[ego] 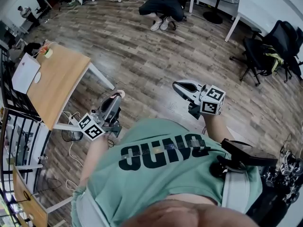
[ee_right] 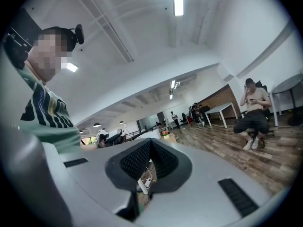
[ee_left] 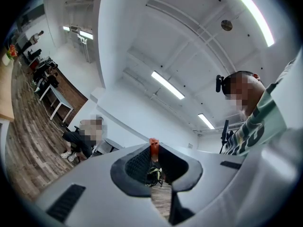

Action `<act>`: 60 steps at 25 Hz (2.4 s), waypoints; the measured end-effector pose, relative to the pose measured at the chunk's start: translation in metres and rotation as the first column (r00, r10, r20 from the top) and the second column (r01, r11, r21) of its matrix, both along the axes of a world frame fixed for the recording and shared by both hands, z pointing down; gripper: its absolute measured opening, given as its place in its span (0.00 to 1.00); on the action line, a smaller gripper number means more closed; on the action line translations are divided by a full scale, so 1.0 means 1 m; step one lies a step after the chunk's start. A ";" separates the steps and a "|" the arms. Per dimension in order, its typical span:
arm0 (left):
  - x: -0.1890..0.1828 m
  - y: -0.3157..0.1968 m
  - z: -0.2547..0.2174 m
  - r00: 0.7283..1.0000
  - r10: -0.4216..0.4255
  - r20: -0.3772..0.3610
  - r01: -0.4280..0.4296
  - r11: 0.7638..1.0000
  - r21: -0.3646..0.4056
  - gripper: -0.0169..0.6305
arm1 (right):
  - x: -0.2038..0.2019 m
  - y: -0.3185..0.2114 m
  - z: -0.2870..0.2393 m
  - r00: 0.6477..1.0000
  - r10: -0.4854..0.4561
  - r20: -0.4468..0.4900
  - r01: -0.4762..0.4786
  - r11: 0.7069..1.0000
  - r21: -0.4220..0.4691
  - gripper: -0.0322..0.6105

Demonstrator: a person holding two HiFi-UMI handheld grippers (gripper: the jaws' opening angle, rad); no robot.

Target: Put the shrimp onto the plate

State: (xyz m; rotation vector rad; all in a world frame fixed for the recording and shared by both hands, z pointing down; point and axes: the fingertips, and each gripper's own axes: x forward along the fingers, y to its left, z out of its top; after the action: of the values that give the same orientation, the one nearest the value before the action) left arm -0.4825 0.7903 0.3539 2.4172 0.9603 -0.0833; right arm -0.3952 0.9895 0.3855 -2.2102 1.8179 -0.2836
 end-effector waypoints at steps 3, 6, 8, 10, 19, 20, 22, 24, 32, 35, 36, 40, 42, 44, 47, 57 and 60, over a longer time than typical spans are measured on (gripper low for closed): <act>0.010 0.008 0.003 1.000 0.014 0.011 -0.014 1.000 -0.006 0.10 | 0.009 0.011 0.005 1.000 0.017 0.012 -0.017 1.000 0.001 0.06; 0.018 0.009 0.005 0.999 0.030 0.016 -0.030 1.000 -0.008 0.10 | 0.017 0.013 0.010 0.999 0.028 0.027 -0.028 1.000 -0.003 0.06; 0.024 0.002 0.007 0.999 0.034 0.016 -0.034 0.999 -0.012 0.10 | 0.022 0.006 0.011 0.999 0.031 0.032 -0.031 0.999 -0.011 0.06; 0.031 -0.012 0.010 0.999 0.034 0.012 -0.034 0.999 -0.024 0.10 | 0.028 -0.006 0.011 0.999 0.032 0.027 -0.031 0.999 -0.021 0.06; 0.080 -0.130 0.018 0.998 0.066 -0.023 -0.068 0.996 -0.063 0.10 | 0.068 -0.122 -0.002 0.998 0.055 -0.024 -0.056 0.996 -0.071 0.06; 0.085 -0.147 0.015 0.997 0.070 -0.031 -0.072 0.996 -0.060 0.10 | 0.071 -0.139 -0.006 0.998 0.051 -0.036 -0.054 0.996 -0.073 0.06; 0.100 -0.181 0.006 0.995 0.080 -0.052 -0.082 0.995 -0.054 0.10 | 0.083 -0.170 -0.017 0.996 0.064 -0.057 -0.067 0.995 -0.068 0.06; 0.118 -0.216 -0.001 0.993 0.092 -0.069 -0.096 0.994 -0.052 0.10 | 0.100 -0.203 -0.029 0.994 0.088 -0.063 -0.091 0.994 -0.056 0.06; 0.153 -0.287 0.026 0.991 0.119 -0.065 -0.123 0.990 -0.070 0.10 | 0.127 -0.270 -0.008 0.993 0.096 -0.071 -0.102 0.991 -0.087 0.06; 0.183 -0.308 0.028 0.990 0.133 -0.048 -0.137 0.986 -0.094 0.10 | 0.150 -0.290 -0.013 0.993 0.108 -0.056 -0.114 0.988 -0.106 0.06; 0.193 -0.311 0.027 0.989 0.139 -0.043 -0.143 0.984 -0.102 0.10 | 0.159 -0.294 -0.016 0.992 0.117 -0.047 -0.121 0.986 -0.111 0.06; 0.228 -0.303 0.034 0.988 0.148 -0.030 -0.151 0.983 -0.102 0.10 | 0.197 -0.285 -0.010 0.991 0.131 -0.031 -0.133 0.986 -0.104 0.06; 0.246 -0.296 0.038 0.991 0.133 -0.026 -0.135 0.987 -0.090 0.10 | 0.219 -0.278 -0.004 0.993 0.118 -0.024 -0.119 0.989 -0.092 0.06; 0.268 -0.286 0.037 0.994 0.103 -0.030 -0.105 0.992 -0.073 0.10 | 0.245 -0.269 -0.001 0.996 0.087 -0.025 -0.088 0.993 -0.081 0.06; 0.309 -0.264 0.028 0.998 0.041 -0.037 -0.044 0.995 -0.087 0.10 | 0.293 -0.248 -0.001 0.999 0.039 -0.030 -0.041 0.997 -0.071 0.06; 0.414 -0.184 0.016 0.998 -0.057 -0.014 0.055 0.995 -0.084 0.10 | 0.425 -0.188 -0.012 0.995 -0.093 -0.040 0.093 0.995 -0.020 0.06; 0.436 -0.172 0.015 0.998 -0.059 0.013 0.060 0.997 -0.048 0.10 | 0.448 -0.178 -0.006 0.995 -0.095 -0.012 0.095 0.995 -0.005 0.06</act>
State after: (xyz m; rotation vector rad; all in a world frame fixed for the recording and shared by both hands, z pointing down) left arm -0.0468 0.6185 0.3687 2.3994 0.8714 -0.1131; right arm 0.0530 0.8111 0.3790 -2.1360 1.9347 -0.2934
